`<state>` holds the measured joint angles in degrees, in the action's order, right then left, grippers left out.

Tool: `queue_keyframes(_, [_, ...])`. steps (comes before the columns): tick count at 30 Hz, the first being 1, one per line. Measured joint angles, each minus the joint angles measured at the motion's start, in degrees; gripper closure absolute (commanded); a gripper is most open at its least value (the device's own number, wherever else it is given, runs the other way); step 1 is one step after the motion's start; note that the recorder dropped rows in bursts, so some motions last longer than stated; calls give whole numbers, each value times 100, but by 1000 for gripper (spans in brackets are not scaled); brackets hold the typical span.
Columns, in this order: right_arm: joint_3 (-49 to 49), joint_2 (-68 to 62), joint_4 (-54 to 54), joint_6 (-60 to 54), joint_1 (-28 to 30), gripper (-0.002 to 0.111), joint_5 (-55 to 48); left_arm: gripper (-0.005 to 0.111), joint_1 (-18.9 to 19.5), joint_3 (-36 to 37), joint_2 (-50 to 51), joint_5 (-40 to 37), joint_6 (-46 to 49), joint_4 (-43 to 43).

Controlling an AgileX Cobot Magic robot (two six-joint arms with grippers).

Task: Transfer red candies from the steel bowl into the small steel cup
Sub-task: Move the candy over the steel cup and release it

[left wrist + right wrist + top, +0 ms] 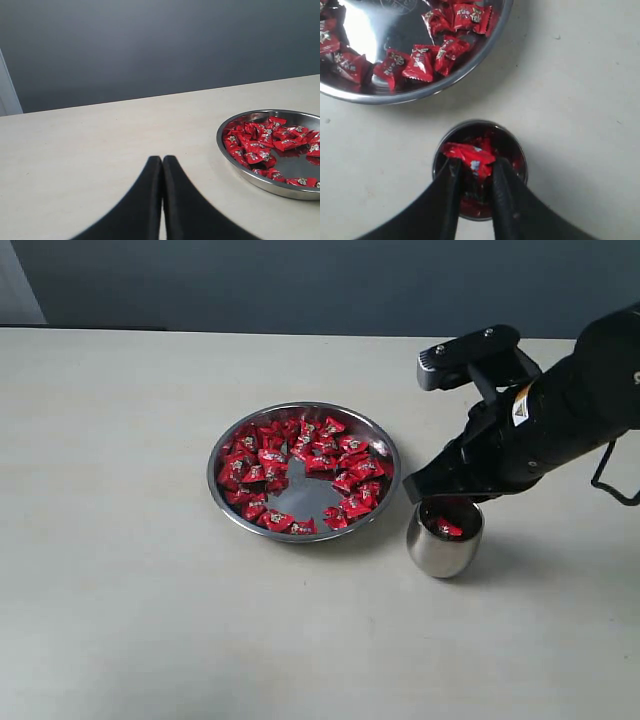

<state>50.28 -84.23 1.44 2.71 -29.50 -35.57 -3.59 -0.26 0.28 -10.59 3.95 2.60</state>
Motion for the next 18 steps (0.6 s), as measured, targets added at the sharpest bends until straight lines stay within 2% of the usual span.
queue_keyframes(3, [0, -21, 0, 11, 0, 107, -10, 105, 0, 0, 0, 0, 0, 0])
queue_keyframes(5, [0, -166, 0, 11, 0, 90, -76, 105, 0, 0, 0, 0, 0, 0])
queue_keyframes(7, [0, -330, 0, 11, 0, 78, -113, 105, 0, 0, 0, 0, 0, 0])
queue_keyframes(9, [0, -438, 0, 11, 0, 75, -103, 105, 0, 0, 0, 0, 0, 0])
queue_keyframes(18, [24, -463, 28, 11, 0, 75, -13, 105, 0, 0, 0, 0, 0, 0])
